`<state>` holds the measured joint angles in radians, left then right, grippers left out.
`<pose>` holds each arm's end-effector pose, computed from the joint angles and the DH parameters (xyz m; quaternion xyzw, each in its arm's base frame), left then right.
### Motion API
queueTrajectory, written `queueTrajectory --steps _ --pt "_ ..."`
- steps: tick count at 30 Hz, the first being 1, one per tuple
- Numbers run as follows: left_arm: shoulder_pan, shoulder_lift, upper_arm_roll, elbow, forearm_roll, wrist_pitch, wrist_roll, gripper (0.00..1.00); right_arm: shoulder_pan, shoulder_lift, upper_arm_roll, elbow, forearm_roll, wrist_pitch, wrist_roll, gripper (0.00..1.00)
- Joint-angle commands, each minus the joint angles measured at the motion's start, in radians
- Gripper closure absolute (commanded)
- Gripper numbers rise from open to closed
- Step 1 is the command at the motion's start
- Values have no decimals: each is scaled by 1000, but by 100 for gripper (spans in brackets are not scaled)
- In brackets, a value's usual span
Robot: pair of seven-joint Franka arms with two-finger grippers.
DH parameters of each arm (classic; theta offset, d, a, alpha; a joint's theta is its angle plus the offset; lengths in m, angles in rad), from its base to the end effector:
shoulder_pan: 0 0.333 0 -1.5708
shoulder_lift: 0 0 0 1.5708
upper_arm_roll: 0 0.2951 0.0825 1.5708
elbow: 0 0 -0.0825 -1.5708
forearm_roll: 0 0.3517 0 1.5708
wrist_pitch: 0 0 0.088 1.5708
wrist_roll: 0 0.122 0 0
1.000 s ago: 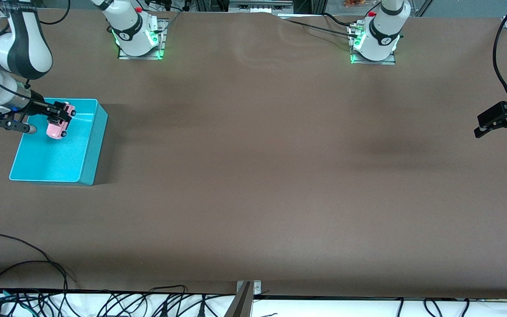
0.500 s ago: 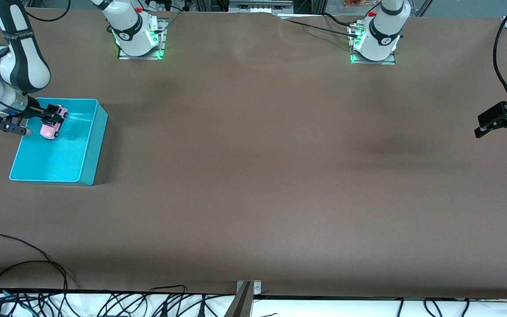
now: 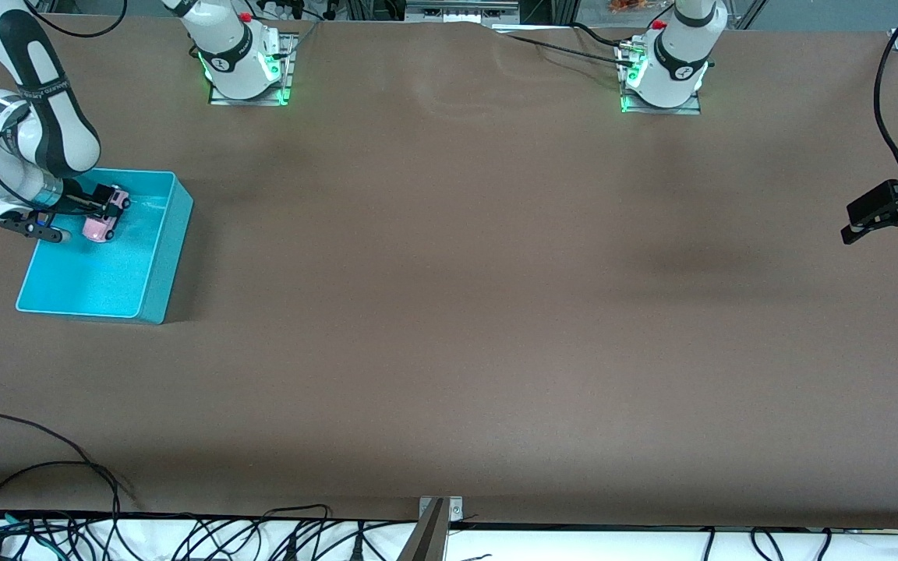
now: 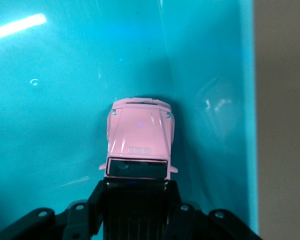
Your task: Wind and store pink jeep toy
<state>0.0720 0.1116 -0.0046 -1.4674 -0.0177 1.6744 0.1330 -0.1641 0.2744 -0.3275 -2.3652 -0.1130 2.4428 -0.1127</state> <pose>0.5653 0.0363 0.5836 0.9983 -0.0322 0.0484 0.0043 0.4067 -0.2267 0.1964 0.9829 -0.1396 -0.1111 0.0451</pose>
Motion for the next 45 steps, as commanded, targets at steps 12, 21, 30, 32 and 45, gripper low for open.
queueTrajectory --steps 12,21,30,32,45 --pt "-3 13 -1 24 28 -18 7 0 -3 -64 4 -8 -1 -59 5 0" --pt "-3 13 -1 24 28 -18 7 0 1 -155 42 1 1 -120 7 0" --pt "-1 17 -1 25 28 -18 7 0 14 -230 139 66 1 -269 174 0" --pt "-1 19 -1 25 28 -18 7 0 20 -239 171 81 1 -297 231 0" --pt "-1 20 -1 25 28 -16 7 0 69 -285 308 178 4 -401 347 0"
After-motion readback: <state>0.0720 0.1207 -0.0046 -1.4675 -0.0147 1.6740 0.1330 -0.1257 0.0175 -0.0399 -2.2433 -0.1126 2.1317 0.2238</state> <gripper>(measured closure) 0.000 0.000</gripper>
